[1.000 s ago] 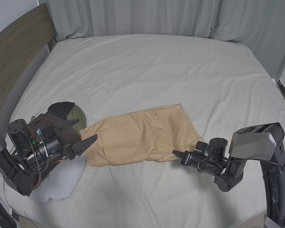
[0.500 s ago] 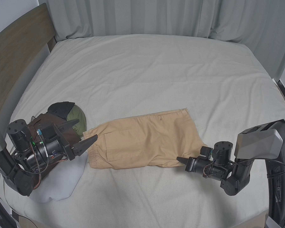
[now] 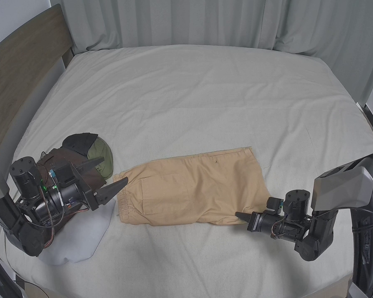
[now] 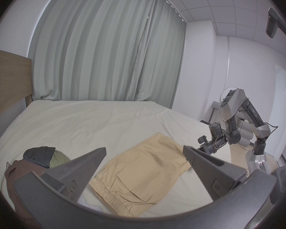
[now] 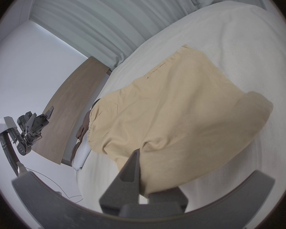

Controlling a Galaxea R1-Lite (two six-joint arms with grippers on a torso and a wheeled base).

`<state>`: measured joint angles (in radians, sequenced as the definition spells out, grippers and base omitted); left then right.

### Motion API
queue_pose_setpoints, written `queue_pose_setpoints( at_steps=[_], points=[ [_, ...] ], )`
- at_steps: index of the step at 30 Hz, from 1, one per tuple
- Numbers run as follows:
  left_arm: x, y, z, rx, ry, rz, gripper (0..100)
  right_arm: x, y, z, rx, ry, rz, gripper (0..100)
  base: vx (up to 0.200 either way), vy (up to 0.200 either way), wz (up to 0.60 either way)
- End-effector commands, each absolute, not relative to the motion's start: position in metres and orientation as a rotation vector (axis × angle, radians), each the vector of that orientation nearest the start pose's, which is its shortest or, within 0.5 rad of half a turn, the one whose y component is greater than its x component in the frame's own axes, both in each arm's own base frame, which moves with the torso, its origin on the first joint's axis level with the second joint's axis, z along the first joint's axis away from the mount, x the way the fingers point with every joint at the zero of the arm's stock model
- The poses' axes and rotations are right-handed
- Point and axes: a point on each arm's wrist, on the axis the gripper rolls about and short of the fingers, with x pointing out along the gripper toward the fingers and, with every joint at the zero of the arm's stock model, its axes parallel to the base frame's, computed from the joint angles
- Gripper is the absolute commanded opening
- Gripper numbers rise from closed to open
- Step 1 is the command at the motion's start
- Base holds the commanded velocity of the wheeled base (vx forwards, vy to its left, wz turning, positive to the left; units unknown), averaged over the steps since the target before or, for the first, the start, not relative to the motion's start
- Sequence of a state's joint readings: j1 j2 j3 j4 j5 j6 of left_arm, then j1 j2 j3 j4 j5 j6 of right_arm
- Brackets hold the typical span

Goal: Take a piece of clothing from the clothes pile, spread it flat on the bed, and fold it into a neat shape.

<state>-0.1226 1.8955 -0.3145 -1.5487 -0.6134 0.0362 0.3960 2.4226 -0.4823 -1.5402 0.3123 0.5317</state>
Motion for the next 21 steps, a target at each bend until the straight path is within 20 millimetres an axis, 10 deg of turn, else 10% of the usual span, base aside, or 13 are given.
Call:
queue_pose_setpoints(
  at_steps=[1, 21],
  points=[
    [0.265, -0.046, 0.104, 0.024, 0.027, -0.737, 100, 0.291, 0.131, -0.027, 0.484, 0.594, 0.574, 0, 0.0, 0.0, 0.0],
    [0.264, -0.047, 0.103, -0.017, 0.044, -0.742, 100, 0.258, 0.117, -0.03, 0.414, 0.684, 0.498, 0, 0.0, 0.0, 0.0]
  ],
)
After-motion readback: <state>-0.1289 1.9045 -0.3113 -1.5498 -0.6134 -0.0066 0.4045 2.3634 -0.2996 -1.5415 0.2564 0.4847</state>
